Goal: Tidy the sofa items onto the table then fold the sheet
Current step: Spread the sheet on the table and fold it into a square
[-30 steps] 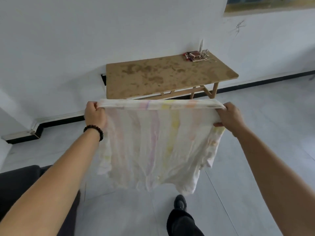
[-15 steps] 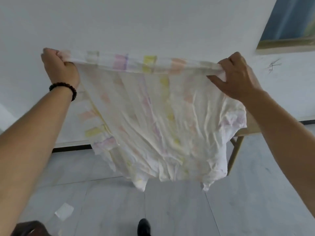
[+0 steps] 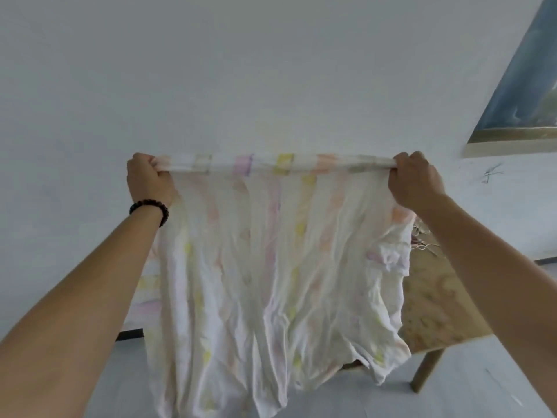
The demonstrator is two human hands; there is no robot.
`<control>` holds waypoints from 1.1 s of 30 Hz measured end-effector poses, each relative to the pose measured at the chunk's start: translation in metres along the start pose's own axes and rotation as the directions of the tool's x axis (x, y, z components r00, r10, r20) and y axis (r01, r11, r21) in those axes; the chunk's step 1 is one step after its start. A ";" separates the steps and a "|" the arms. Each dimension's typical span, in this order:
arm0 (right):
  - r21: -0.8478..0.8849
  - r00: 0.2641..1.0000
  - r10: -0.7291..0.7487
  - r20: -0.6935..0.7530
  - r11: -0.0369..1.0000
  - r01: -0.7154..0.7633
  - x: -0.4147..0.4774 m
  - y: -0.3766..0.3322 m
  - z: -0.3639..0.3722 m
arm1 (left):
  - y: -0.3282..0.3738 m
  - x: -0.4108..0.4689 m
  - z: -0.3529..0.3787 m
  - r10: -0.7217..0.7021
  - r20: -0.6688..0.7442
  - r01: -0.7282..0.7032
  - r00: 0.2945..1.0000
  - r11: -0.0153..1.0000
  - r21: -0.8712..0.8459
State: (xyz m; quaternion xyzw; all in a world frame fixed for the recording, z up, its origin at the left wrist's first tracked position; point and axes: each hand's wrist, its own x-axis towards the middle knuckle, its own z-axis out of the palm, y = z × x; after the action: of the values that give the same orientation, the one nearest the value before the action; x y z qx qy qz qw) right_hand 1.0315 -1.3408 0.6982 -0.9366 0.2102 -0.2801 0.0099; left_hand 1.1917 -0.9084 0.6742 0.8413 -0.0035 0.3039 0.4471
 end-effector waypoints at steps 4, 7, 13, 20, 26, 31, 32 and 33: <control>-0.146 0.979 0.052 0.198 0.989 -0.023 0.003 0.010 0.094 | -0.057 0.004 0.066 -0.161 0.137 0.137 0.977 0.976 0.168; -0.175 0.938 0.115 0.328 0.983 -0.059 0.001 0.023 0.164 | -0.105 -0.014 0.109 -0.304 0.269 0.176 0.914 0.894 0.413; -0.044 0.525 0.290 0.800 0.902 -0.430 -0.034 0.052 0.300 | -0.181 -0.098 0.167 -0.593 0.446 0.183 0.670 0.714 0.675; 0.111 0.205 0.251 0.946 0.342 -0.933 -0.023 0.063 0.395 | -0.196 -0.112 0.226 -0.873 0.347 0.317 0.342 0.455 0.832; 0.347 0.476 0.300 0.827 0.395 -0.851 0.072 0.056 0.417 | -0.189 -0.058 0.272 -0.845 0.367 0.708 0.389 0.529 0.468; 0.598 0.756 0.275 0.594 0.478 -0.644 0.186 0.040 0.383 | -0.145 0.058 0.277 -0.742 0.139 0.755 0.656 0.641 -0.138; 0.624 0.789 0.257 0.558 0.498 -0.603 0.205 0.033 0.371 | -0.133 0.080 0.273 -0.725 0.104 0.730 0.681 0.664 -0.160; 0.644 0.821 0.236 0.520 0.524 -0.558 0.221 0.026 0.357 | -0.119 0.097 0.265 -0.693 0.091 0.697 0.716 0.701 -0.149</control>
State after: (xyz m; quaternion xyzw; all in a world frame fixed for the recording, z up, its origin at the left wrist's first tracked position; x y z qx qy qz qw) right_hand 1.3767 -1.4882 0.5086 -0.7978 0.2753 -0.1508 0.5147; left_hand 1.4384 -1.0112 0.5251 0.7427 0.2814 0.0998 0.5993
